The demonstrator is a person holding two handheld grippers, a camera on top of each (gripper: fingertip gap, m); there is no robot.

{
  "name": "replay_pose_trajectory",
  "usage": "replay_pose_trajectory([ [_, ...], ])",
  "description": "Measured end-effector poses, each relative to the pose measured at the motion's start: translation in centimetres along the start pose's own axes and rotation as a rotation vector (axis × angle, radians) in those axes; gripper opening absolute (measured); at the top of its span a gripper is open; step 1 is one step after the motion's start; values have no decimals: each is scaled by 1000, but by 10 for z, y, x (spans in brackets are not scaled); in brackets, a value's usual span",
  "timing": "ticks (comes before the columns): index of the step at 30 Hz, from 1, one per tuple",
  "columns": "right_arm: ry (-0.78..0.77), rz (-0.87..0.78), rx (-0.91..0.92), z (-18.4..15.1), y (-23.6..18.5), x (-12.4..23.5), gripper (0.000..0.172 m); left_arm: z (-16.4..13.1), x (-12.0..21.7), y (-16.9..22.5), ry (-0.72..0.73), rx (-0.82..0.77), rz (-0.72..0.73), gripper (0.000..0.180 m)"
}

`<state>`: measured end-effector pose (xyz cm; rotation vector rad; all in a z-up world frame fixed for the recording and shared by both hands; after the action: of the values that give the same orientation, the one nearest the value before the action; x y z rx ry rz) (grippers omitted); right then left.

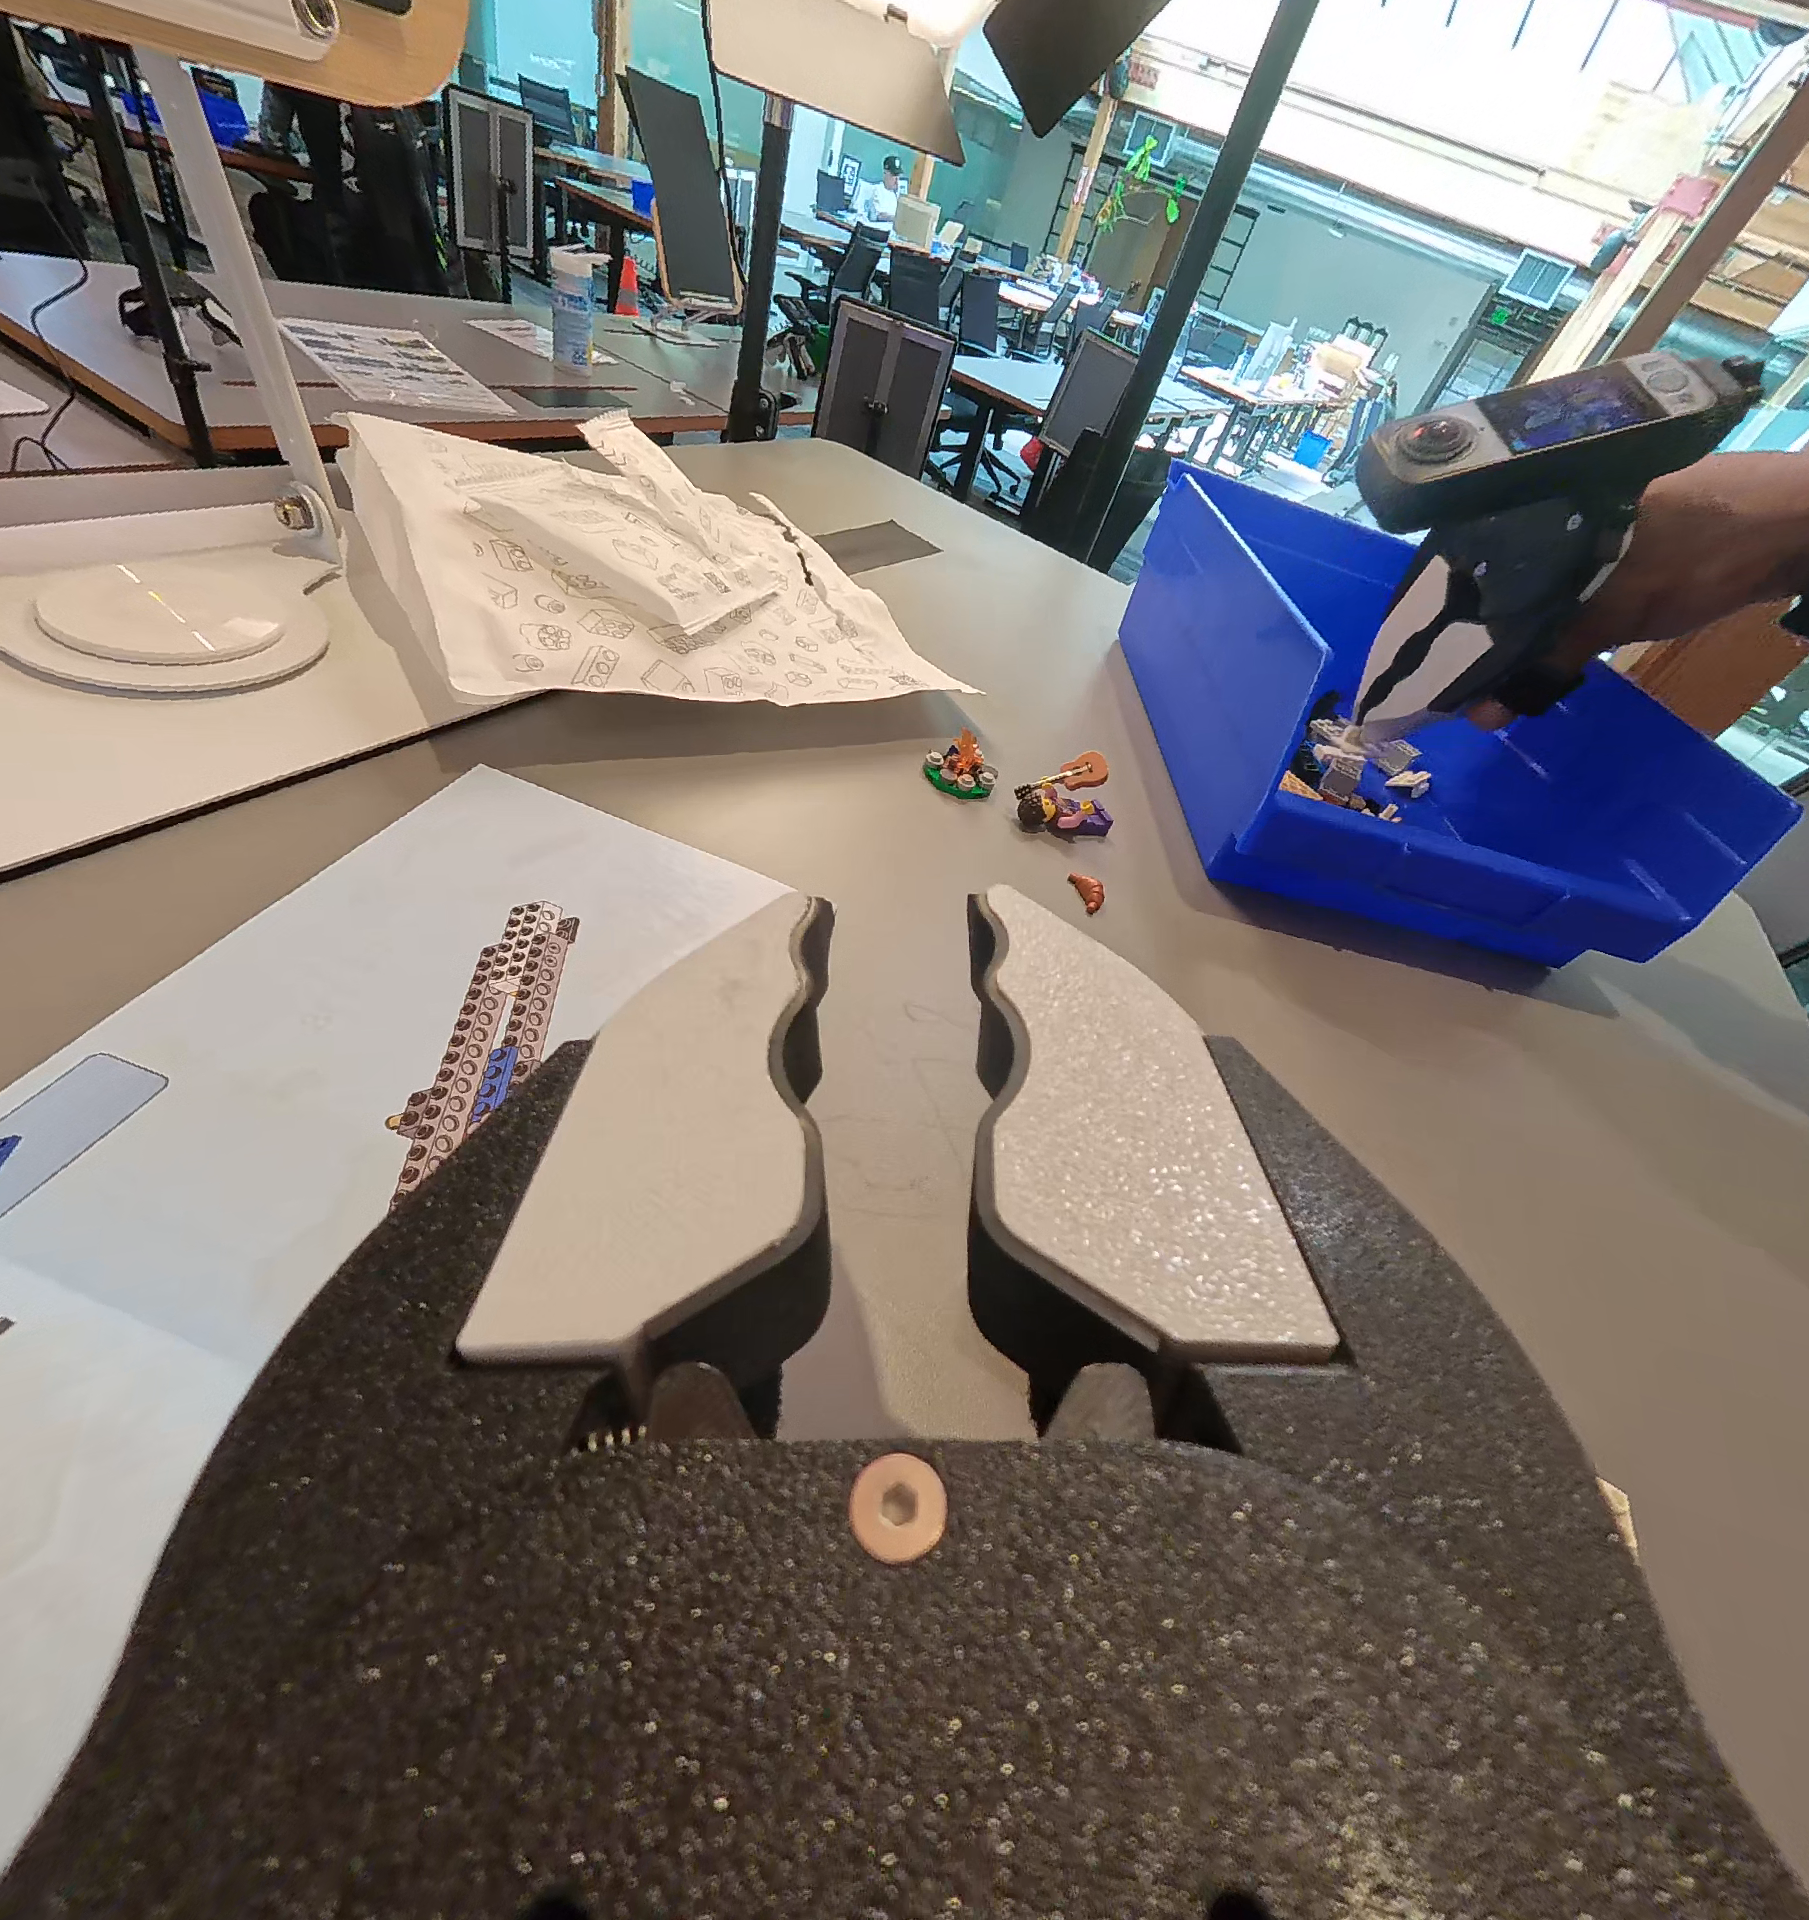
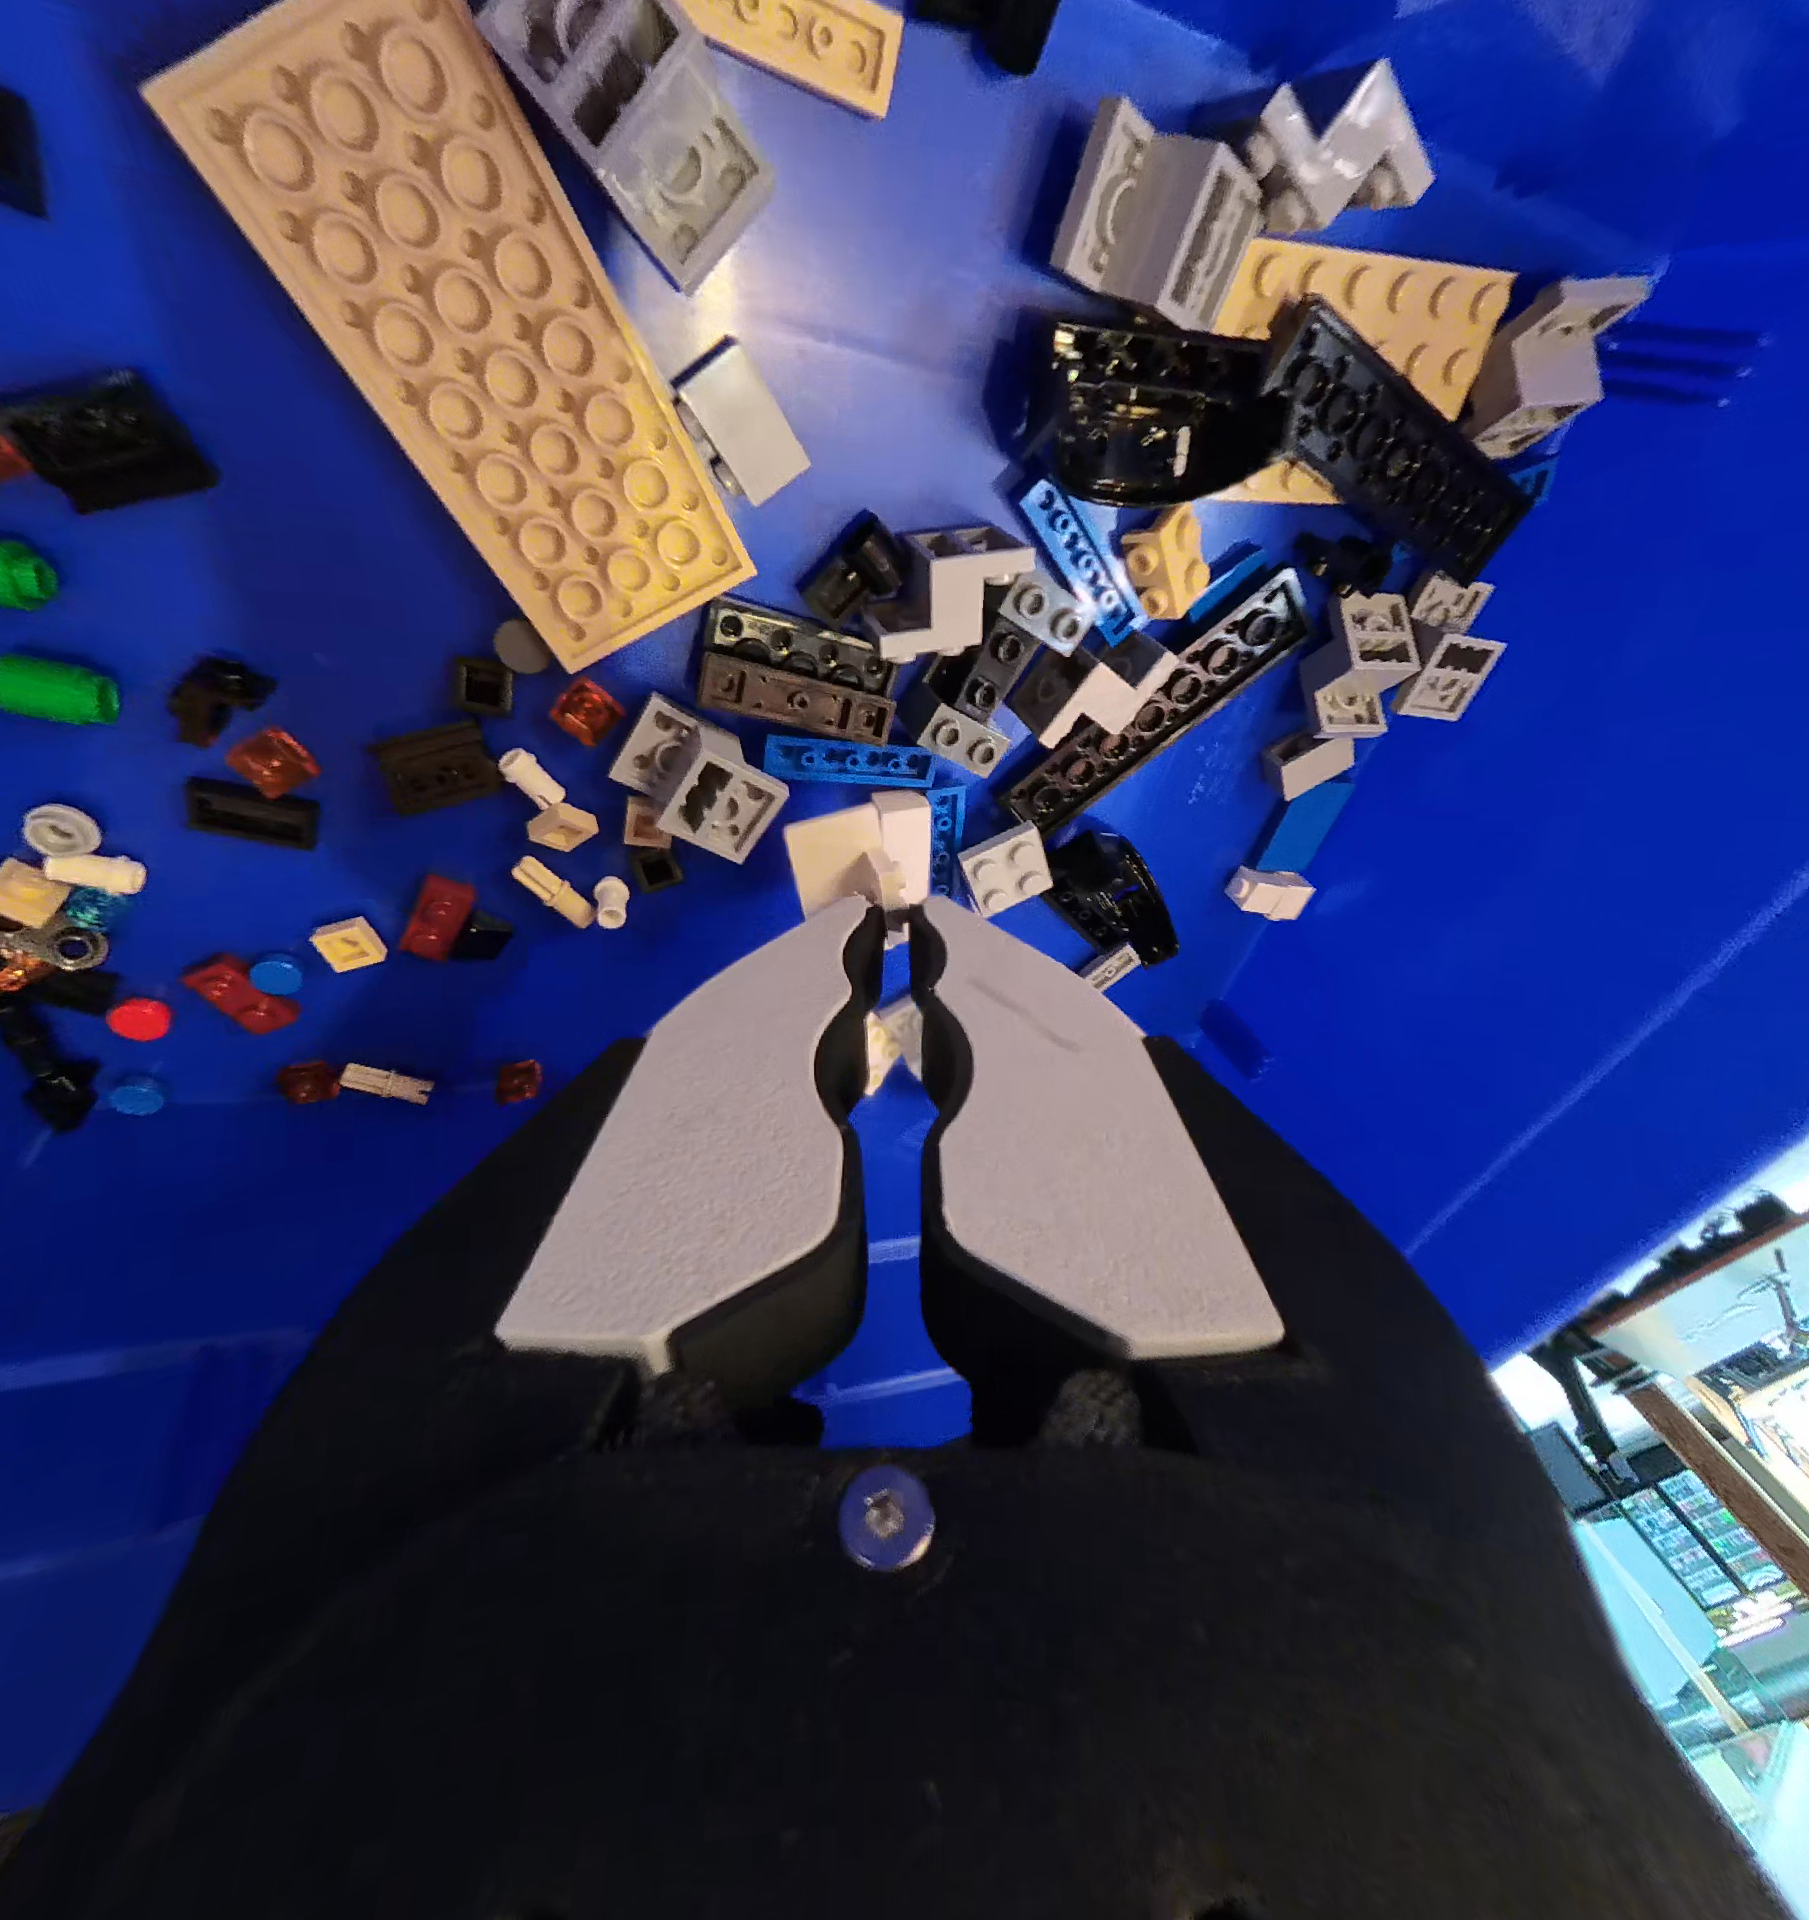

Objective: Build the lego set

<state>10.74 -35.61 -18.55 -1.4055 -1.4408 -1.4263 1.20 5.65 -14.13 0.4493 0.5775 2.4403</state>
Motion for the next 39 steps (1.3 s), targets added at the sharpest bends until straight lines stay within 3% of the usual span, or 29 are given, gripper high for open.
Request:
replay_pose_trajectory([
  [6, 159, -146, 20, 30, 2, 60, 5, 0, 0, -1, -2, 18, -10, 26],
  [9, 332, -239, 80, 78, -14, 111, 4, 1, 1, -1, -5, 39, -33, 26],
  [13, 572, -277, 233, 164, -66, 158, 4, 4, 5, -1, 19, 49, -61, 26],
  [17, 739, -204, 383, 249, -125, 163, 4, 11, 13, -7, 62, 10, -34, 25],
  [22, 765, -91, 434, 319, -160, 131, 4, 17, 19, -15, 105, 49, -24, 25],
  [31, 639, 64, 467, 350, -167, 88, 5, 22, 24, -25, 136, 87, -4, 25],
  [35, 653, 72, 464, 353, -168, 90, 5, 21, 22, -25, 127, 82, -2, 25],
  [39, 718, 38, 329, 341, -157, 103, 9, 22, 23, -27, 132, 99, -6, 25],
])
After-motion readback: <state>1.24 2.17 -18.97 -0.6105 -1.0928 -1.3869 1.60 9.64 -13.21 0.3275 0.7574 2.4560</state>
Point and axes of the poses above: each gripper's, where its closed fingertips meet, x back along the fingers, z out of its top, y = z × x across the jaws, the point moved 2 cm from there along x, back along the fingers, and after that the axes turned 14 degrees about x, right-handed, at the moved point
